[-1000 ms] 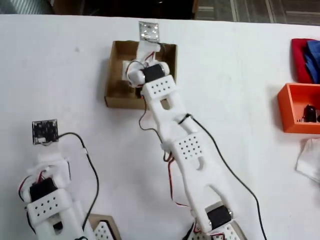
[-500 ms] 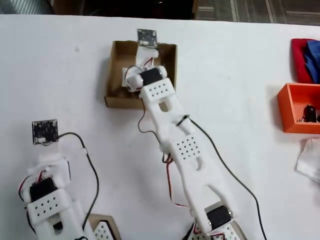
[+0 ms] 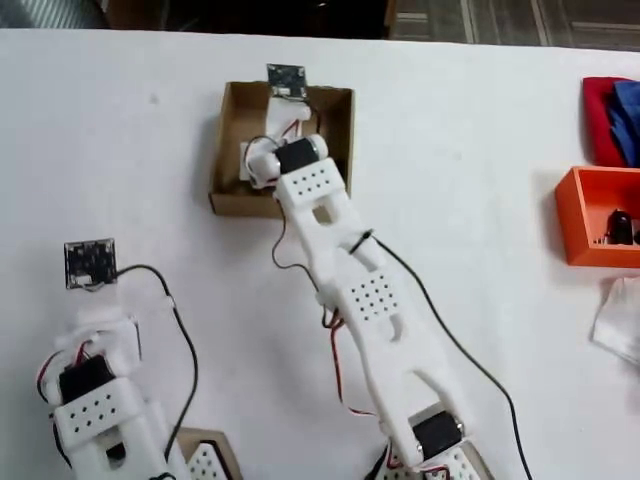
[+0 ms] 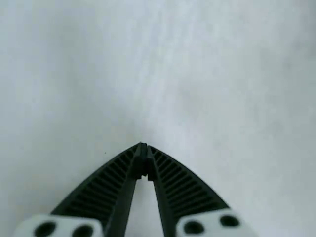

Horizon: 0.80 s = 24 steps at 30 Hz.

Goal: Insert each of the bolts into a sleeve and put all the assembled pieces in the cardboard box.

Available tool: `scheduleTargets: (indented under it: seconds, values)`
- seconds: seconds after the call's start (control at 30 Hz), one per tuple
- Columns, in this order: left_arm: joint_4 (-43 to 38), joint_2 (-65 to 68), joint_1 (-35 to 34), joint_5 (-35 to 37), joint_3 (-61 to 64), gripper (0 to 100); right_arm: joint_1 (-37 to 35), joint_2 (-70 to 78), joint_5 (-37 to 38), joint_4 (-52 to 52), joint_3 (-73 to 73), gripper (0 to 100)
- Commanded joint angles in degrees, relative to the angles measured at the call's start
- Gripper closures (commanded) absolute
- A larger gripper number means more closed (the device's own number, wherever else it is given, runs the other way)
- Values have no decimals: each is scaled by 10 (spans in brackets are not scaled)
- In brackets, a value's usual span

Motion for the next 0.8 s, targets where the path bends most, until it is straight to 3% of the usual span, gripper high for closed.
scheduleTargets:
  seconds: [0.0, 0.23, 0.77]
  values:
    - [-11, -6, -2, -2, -1, 969, 0, -12, -4, 1, -4, 975]
    - [-11, -6, -2, -2, -1, 969, 0, -11, -59, 6, 19, 975]
    - [-11, -7, -2, -2, -1, 969, 0, -15, -60, 7, 40, 965]
